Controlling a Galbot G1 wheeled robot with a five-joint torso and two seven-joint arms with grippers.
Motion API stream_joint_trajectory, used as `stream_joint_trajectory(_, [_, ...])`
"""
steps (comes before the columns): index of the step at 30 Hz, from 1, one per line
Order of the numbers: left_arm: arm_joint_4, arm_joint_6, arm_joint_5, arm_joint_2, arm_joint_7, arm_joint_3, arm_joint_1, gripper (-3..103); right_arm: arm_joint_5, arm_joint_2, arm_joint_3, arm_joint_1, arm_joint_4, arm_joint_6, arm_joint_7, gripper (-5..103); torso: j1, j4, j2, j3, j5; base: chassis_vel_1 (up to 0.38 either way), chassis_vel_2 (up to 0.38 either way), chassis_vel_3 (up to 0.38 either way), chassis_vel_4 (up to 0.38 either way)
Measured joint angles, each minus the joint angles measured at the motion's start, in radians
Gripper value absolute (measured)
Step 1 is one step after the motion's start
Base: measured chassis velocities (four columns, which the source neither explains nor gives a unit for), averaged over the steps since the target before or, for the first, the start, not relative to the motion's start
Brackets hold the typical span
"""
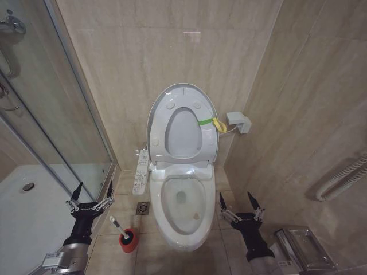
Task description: Open the toilet lid, clean the toilet bowl with a toilet brush, close the toilet lid, and flush.
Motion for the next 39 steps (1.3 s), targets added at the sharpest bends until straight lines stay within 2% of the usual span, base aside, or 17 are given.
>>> stream_joint_trajectory(39, [0.0, 0.0, 0.0, 0.0, 0.0, 0.0, 0.0, 100, 0.0, 0.0, 0.0, 0.0, -0.001, 0.0, 0.001, 100, 0.0, 0.0, 0.0, 0.0, 0.0, 0.0, 0.0, 0.0, 0.0])
